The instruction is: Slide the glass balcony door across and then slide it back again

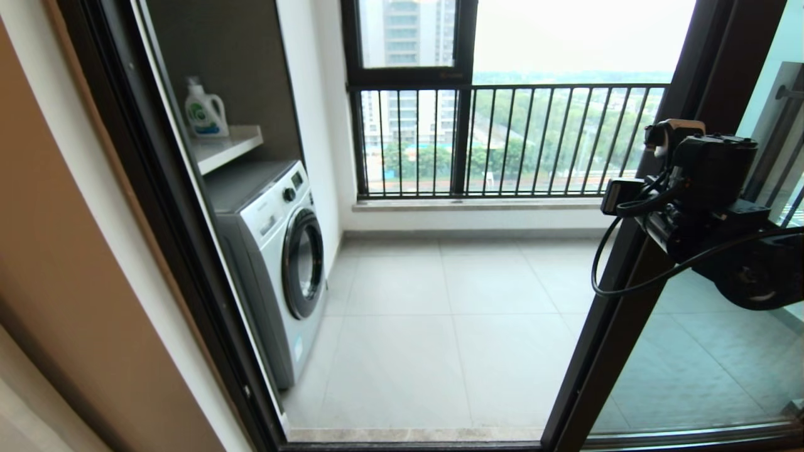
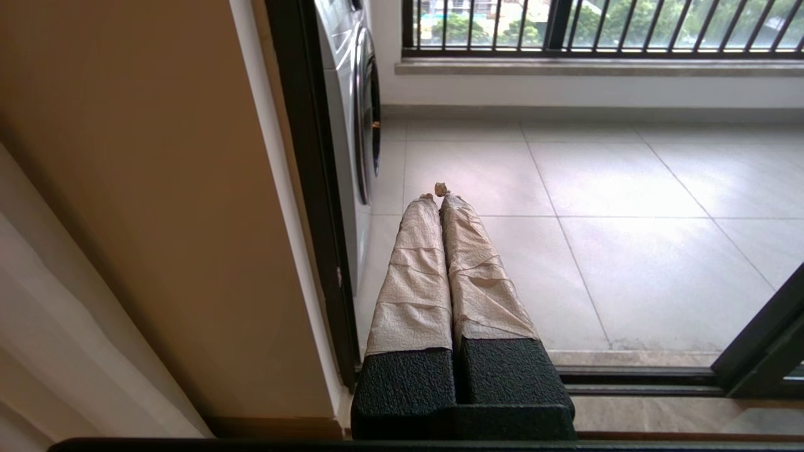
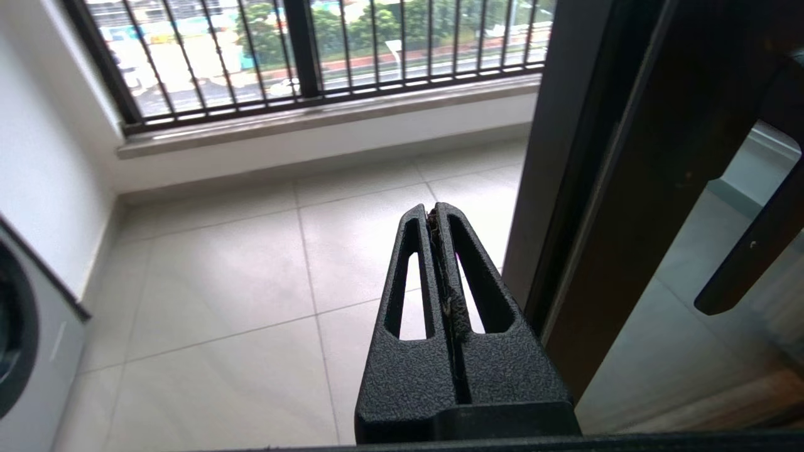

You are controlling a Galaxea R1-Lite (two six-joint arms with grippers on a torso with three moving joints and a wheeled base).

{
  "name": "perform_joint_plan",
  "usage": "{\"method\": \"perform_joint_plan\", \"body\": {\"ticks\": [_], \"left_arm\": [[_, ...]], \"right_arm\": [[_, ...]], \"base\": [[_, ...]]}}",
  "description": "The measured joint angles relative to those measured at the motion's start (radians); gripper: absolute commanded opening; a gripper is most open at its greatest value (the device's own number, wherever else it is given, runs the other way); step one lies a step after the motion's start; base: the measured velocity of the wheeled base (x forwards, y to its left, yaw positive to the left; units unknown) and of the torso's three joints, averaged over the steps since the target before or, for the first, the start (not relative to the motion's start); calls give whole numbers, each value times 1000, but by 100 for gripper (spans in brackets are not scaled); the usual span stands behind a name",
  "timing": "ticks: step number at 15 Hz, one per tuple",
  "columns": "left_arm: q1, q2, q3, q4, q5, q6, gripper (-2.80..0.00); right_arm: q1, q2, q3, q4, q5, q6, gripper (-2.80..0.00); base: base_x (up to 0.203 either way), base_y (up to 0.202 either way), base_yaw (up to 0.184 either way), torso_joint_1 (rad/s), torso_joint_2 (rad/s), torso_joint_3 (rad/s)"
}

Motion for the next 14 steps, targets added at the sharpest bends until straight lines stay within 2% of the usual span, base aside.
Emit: {"method": "perform_joint_plan", "body": {"ticks": [2, 10, 14], "left_arm": [[0, 0, 0, 0, 0, 1, -280], [0, 0, 0, 0, 0, 0, -280], [0, 0, 0, 0, 0, 0, -280]], "right_arm": [[19, -59, 54, -9, 52, -4, -280], [120, -331, 325, -7, 155, -56, -280], [154, -615, 485, 40, 105, -218, -280]], "base": [[0, 0, 0, 0, 0, 0], [0, 0, 0, 0, 0, 0], [0, 0, 0, 0, 0, 0]]}}
